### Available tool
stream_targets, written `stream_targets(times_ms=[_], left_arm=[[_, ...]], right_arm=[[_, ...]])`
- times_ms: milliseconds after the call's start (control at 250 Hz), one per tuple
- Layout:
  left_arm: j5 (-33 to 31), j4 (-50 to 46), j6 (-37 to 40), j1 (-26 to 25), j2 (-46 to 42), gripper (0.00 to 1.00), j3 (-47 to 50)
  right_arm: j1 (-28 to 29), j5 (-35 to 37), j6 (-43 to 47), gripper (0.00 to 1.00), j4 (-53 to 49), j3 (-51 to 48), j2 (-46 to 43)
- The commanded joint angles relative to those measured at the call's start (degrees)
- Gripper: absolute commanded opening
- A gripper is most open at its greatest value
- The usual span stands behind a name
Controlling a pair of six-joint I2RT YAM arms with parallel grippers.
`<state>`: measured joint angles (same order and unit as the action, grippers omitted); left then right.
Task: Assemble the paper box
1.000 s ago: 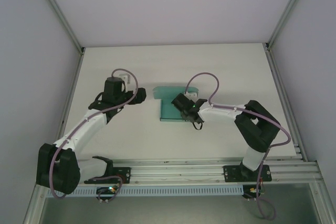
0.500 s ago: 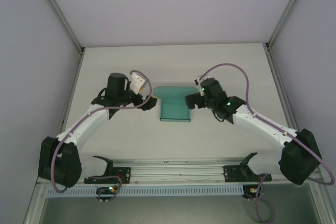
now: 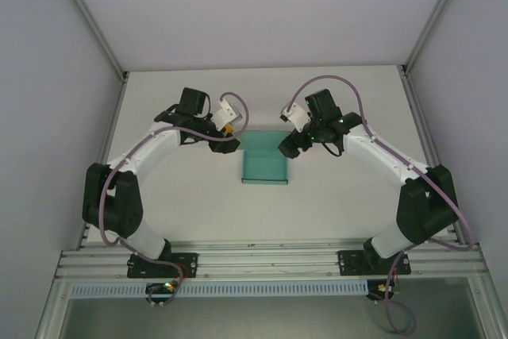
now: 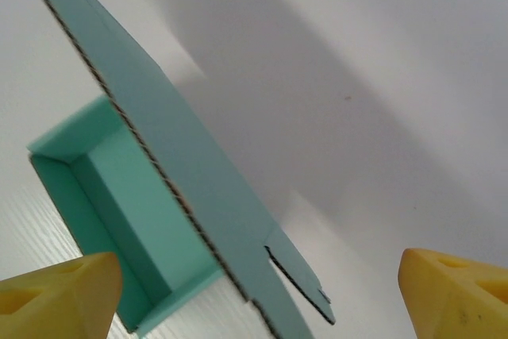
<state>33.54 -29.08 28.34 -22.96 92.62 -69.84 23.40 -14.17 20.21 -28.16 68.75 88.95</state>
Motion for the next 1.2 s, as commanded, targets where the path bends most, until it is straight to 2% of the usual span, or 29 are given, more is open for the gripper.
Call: stream_targets(times_ms=[0, 60, 196, 323, 383, 579, 683, 875, 958, 1058, 1162, 1194], left_arm=[[-1.9, -6.4, 4.3, -0.6, 2.9, 0.52, -3.6], [-3.6, -7.7, 4.8, -2.4, 4.5, 0.47, -5.1], [-7.3, -9.8, 4.9, -3.9, 6.7, 0.21, -7.3], [-8.5, -8.3, 4.0, -4.6, 6.1, 0.09, -6.7], [-9.5, -6.9, 3.0, -4.8, 5.4, 0.0, -6.3], [-14.8, -3.7, -1.9, -6.8, 3.9, 0.0, -6.3], [-21.1, -0.2, -6.8, -9.0, 3.1, 0.0, -5.8], [-21.5, 5.0, -9.5, -11.6, 1.8, 0.0, -2.5], [-23.0, 6.6, -10.8, -12.2, 1.5, 0.0, -1.2], [-23.3, 8.5, -10.3, -12.5, 0.7, 0.0, 0.5], [-22.8, 9.8, -10.4, -12.5, 0.5, 0.0, 1.8], [-22.9, 10.0, -10.6, -12.5, 0.8, 0.0, 2.1]], right_arm=[[-0.7, -1.2, 6.3, 0.86, -4.5, 2.6, 2.7], [-1.0, -0.2, 6.0, 0.71, -5.7, 4.4, 4.6], [-1.9, 2.0, 3.3, 0.41, -8.3, 7.3, 7.4], [-2.0, 2.7, 3.3, 0.15, -9.5, 7.0, 7.3], [-2.0, 3.5, 3.2, 0.1, -10.0, 6.9, 6.9], [-1.5, 5.2, -2.6, 0.0, -7.9, 7.0, 4.1], [-1.0, 7.2, -9.6, 0.0, -4.3, 6.6, 2.3], [-0.1, 10.0, -15.4, 0.09, -0.4, 4.0, 0.8], [-0.1, 14.3, -17.1, 0.22, -0.3, 3.2, 2.0], [-0.1, 18.5, -20.2, 0.47, -0.9, 2.0, 2.3], [-0.4, 19.1, -25.1, 0.71, 0.8, -2.1, 0.5], [-0.4, 19.0, -27.4, 0.74, 1.7, -3.9, -0.4]])
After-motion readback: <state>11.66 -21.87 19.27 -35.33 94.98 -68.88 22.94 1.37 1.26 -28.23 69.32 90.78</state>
